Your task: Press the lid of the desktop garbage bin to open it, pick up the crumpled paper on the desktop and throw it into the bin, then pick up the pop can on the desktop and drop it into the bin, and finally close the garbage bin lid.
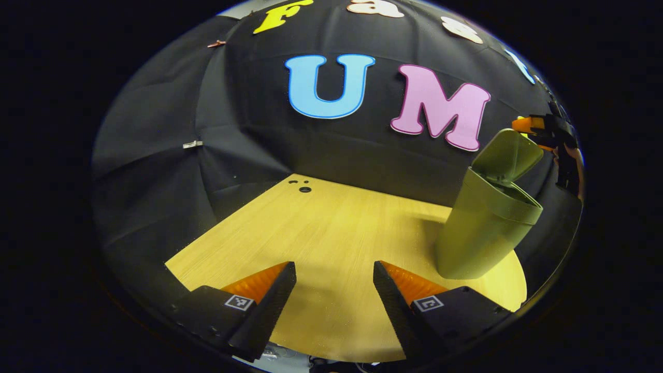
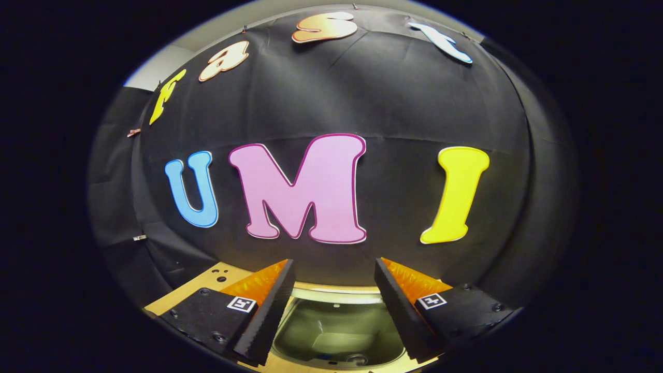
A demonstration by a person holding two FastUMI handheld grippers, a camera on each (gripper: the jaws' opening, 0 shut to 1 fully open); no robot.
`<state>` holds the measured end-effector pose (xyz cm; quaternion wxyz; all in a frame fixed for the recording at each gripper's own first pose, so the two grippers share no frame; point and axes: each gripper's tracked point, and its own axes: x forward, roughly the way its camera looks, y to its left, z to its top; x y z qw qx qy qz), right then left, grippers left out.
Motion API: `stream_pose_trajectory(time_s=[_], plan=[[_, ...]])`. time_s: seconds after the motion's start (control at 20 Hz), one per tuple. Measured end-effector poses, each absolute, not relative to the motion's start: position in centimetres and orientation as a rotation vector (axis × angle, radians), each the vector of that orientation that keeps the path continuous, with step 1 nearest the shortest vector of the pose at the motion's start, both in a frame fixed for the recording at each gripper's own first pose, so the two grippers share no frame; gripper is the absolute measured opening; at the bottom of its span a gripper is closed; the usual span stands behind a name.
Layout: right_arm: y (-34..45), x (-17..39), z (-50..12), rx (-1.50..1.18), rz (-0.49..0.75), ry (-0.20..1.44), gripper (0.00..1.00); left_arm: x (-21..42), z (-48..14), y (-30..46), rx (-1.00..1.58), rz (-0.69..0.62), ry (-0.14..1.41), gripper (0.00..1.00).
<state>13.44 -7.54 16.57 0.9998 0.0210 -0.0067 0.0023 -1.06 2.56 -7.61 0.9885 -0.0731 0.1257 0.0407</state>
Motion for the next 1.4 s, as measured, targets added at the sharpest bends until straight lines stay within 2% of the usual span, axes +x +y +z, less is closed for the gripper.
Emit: stream_pose_trajectory(time_s=[0.25, 0.75, 1.4], plan=[[-7.5, 11.5, 10.9, 0.069, -0.038, 0.094, 0.98, 0.9, -7.3, 1.4, -0.100, -0.017, 0.266, 0.96], [-7.7, 9.8, 3.9, 0.106, -0.152, 0.185, 0.98, 1.7, -6.6, 1.0, -0.076, -0.162, 0.230, 0.96], [-6.9, 10.1, 2.5, 0.027, -0.199, 0.199, 1.00, 1.2, -7.9, 3.0, -0.072, -0.190, 0.229, 0.96]])
